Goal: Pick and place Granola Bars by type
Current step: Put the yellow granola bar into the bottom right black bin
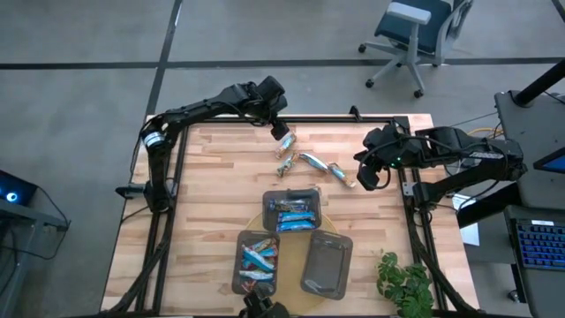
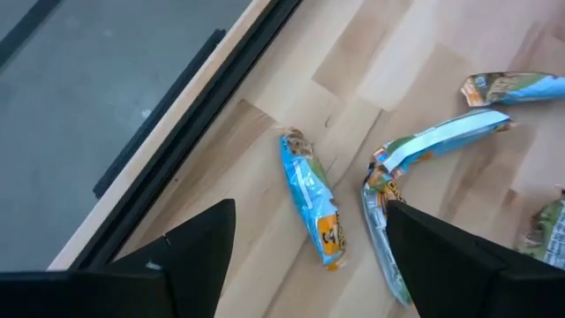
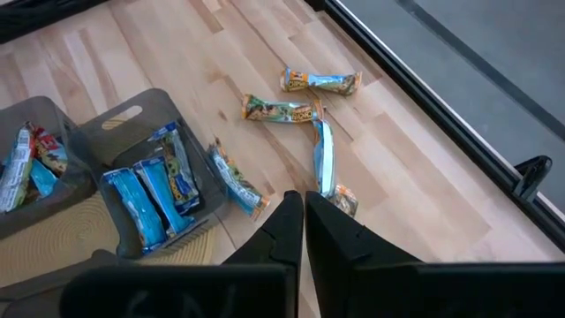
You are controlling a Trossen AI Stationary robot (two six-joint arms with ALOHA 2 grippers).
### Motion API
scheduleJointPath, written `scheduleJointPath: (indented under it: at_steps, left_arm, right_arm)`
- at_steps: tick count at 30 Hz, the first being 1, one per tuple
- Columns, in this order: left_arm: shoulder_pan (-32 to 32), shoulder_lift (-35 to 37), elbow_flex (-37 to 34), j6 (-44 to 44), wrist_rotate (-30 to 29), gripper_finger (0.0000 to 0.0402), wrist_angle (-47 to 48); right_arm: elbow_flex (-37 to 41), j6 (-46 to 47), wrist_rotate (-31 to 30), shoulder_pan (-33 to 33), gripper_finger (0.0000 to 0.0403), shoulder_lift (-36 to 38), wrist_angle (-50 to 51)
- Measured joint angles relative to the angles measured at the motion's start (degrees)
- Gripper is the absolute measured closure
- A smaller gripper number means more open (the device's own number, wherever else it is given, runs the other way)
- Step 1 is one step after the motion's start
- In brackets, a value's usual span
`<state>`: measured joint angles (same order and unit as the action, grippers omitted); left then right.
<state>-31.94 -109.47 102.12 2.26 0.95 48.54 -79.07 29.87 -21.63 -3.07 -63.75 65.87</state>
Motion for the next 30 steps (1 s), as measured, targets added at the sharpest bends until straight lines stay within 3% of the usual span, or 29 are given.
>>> scheduleJointPath:
  at_steps: [19,30]
  left_arm:
    - [0.3,-10.2,0.6,1.2,2.6,0.0129,0.5]
    - [1.0,-11.0,-0.2,0.8,3.1,0.0129,0.5]
  right_arm:
    - [0.0,0.2,0.0,0.0,0.0394,0.0,0.9]
    - [0.1,0.2,0.0,0.0,0.0394,0.0,1.7]
